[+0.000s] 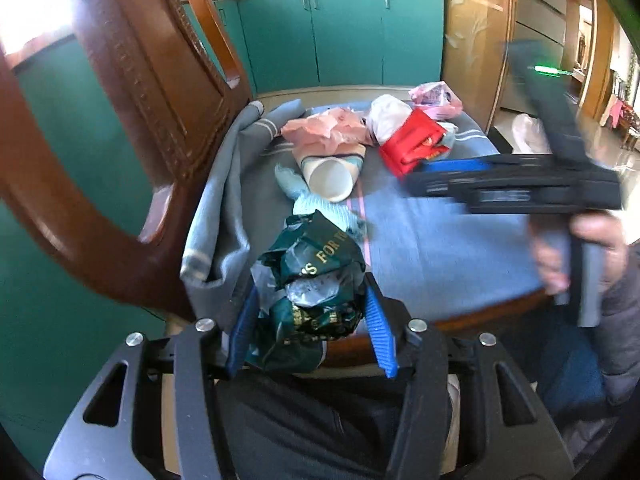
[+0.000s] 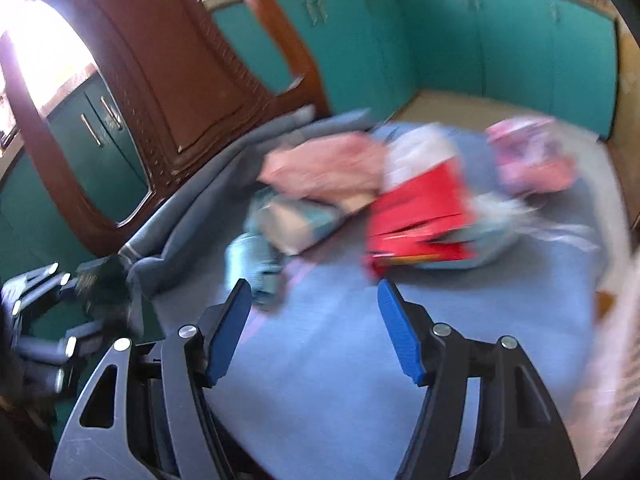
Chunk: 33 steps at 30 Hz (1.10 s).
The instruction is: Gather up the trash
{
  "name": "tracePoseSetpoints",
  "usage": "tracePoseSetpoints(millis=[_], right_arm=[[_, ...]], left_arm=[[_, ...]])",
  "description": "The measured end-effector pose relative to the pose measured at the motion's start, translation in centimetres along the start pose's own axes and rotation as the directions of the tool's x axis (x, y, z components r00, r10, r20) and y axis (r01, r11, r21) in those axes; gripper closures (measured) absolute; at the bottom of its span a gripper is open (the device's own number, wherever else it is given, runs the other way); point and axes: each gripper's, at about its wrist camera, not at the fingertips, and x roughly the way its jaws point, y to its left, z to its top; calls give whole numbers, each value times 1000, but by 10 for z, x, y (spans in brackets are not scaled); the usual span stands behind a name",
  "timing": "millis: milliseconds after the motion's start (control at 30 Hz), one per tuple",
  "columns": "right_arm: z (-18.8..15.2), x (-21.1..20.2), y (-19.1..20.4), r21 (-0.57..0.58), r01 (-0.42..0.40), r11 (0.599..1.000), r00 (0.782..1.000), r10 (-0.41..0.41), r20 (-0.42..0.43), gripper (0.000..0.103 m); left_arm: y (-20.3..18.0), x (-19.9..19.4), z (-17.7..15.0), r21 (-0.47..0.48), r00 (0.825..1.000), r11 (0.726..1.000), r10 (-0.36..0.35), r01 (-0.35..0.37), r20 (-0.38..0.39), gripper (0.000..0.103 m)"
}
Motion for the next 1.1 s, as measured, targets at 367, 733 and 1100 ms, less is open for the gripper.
tracePoseSetpoints(millis=[367, 733, 1100], right_arm=[[1, 86, 82, -181, 152, 972, 975, -178, -136, 79], [-35, -27, 23, -131, 186, 974, 980, -193, -42, 87], [-77, -96, -41, 111, 305, 946, 952, -307, 2, 85]], left_arm=[[33, -25, -24, -89, 997, 994, -59, 64, 55, 50], [13, -5, -12, -92, 990, 987, -127, 132, 59, 50], [-26, 63, 25, -147, 987, 976, -157, 158, 23, 50]])
